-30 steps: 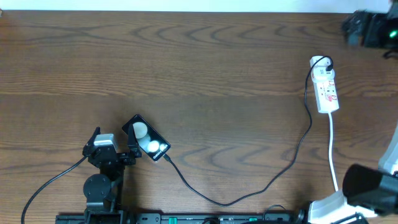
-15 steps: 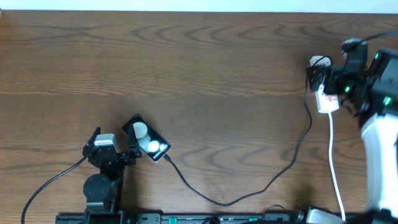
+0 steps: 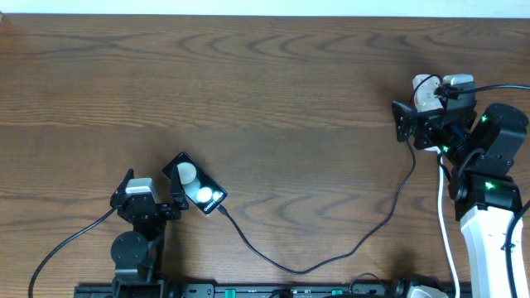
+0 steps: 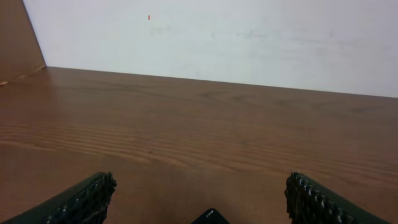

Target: Plug charger to phone and switch on socket

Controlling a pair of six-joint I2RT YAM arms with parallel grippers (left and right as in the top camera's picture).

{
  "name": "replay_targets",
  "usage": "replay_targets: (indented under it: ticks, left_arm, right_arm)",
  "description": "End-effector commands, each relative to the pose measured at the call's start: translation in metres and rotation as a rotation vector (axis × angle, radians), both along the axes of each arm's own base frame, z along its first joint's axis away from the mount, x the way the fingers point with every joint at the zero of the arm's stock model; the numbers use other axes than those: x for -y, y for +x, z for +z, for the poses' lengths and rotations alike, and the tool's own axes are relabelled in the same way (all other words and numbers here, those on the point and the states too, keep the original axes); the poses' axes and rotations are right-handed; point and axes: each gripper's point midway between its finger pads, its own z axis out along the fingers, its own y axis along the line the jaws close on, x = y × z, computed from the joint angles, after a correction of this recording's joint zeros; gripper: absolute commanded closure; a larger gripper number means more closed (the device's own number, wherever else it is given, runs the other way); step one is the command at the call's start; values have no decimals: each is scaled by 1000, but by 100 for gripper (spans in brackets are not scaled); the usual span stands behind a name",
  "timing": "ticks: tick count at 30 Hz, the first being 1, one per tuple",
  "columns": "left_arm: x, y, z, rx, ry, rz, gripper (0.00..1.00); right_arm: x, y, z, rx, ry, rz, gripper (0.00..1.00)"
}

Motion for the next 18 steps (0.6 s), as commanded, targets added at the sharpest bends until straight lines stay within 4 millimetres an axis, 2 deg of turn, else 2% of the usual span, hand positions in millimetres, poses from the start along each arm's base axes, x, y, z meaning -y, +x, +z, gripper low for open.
replay_targets:
  ticks: [1, 4, 7, 13, 18]
  left_arm:
    - [-3, -1, -17, -53, 8, 15, 11]
    - [-3, -1, -17, -53, 8, 15, 11]
    - [-3, -1, -17, -53, 8, 15, 11]
    - [-3, -1, -17, -54, 8, 15, 11]
    - [-3, -1, -17, -53, 8, 15, 11]
  right_arm:
    - [-10, -3, 1, 5, 21, 42, 1]
    - [-12, -5, 3, 12, 19, 47, 1]
    - [-13, -14, 16, 54, 5, 42, 1]
    - [-17, -45, 38, 198, -39, 25, 1]
    - [-12, -65, 32, 319, -92, -44, 1]
